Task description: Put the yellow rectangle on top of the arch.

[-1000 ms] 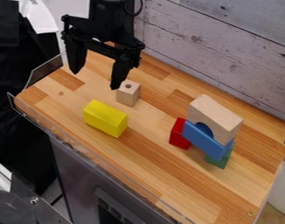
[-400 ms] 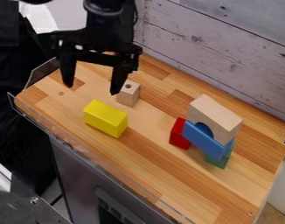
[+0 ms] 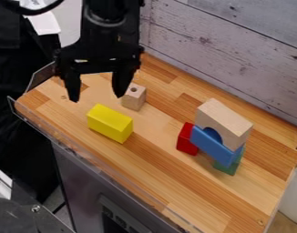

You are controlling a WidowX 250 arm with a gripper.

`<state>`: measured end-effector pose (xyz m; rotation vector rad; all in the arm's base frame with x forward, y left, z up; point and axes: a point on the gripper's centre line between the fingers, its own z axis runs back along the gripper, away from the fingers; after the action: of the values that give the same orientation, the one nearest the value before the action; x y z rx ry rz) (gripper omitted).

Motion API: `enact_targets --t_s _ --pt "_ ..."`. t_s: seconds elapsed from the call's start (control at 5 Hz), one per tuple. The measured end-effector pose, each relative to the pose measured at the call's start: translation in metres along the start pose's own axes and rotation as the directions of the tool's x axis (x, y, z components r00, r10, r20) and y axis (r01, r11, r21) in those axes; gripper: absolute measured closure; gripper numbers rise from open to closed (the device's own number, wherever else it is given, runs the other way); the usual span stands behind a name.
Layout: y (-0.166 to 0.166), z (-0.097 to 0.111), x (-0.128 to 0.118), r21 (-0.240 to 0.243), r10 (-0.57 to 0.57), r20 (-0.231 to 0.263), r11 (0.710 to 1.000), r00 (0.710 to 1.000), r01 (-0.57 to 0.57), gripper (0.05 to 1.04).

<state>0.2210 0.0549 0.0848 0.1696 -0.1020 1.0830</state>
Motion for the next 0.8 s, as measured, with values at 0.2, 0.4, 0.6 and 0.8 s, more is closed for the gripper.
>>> enact_targets --t_s 0.2,0.4,0.6,0.8 --pt "-0.004 -0.007 -0.002 0.011 0.186 -0.022 0.982 0.982 -0.186 0.085" --pt "-0.009 -0.010 -0.002 0.022 0.287 -0.039 0.958 0.957 -0.286 0.085" --pt "-0.012 -0.015 -0.004 0.023 0.356 -0.073 0.934 0.932 -0.355 0.085" --pt "-0.013 -0.022 -0.005 0.034 0.404 -0.098 0.915 0.909 -0.403 0.085"
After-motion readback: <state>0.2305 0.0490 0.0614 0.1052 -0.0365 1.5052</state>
